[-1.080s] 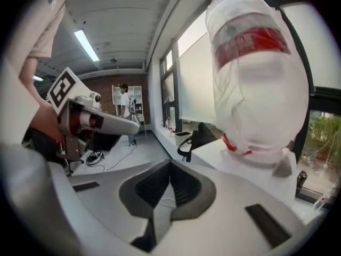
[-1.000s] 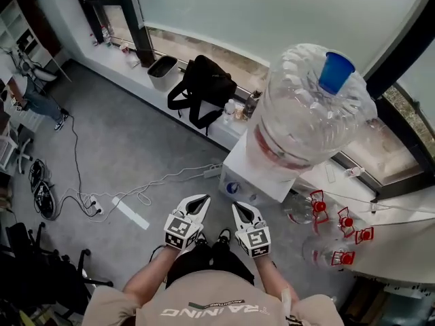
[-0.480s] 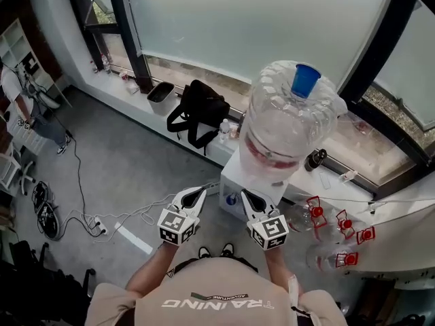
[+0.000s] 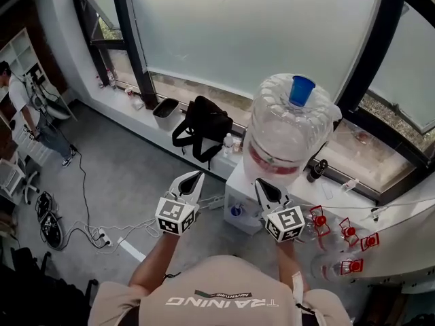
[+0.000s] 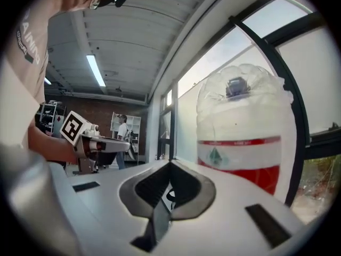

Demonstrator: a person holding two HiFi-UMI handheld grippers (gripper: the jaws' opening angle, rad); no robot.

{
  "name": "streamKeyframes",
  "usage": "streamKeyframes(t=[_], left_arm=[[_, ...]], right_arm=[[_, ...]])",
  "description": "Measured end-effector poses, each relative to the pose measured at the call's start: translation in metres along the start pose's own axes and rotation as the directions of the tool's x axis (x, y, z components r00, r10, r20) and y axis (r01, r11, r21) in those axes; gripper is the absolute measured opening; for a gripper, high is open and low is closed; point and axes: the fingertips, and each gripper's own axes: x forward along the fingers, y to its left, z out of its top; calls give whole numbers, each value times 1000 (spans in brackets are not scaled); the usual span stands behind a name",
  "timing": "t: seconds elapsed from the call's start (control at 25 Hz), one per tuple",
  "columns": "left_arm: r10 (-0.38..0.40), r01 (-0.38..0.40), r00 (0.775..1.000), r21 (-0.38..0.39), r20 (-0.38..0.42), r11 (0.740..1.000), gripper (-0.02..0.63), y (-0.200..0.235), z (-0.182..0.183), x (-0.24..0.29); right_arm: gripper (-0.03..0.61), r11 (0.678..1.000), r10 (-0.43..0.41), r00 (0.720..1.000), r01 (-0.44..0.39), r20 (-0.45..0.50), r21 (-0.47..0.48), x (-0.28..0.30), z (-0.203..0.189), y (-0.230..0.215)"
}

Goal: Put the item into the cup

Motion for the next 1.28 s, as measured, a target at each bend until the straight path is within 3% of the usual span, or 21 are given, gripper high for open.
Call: streamKeyframes(t=[0.2,0.64,1.28], left_arm=[[9,-9,1000,34,21,999,8,6,11,-5],[4,-5,1000,-15,-26,1000,8,-10,-19,-23],[19,-20,999,-19,-30,1000,8,-19,-22,-31]], right_arm=[[11,999,25,1000,-24,9,-30,11,9,10],[11,999,48,998,-49,-38,-18,-1,-7,30],[11,997,53,996,-57,-76,-51,-13,-12,29]])
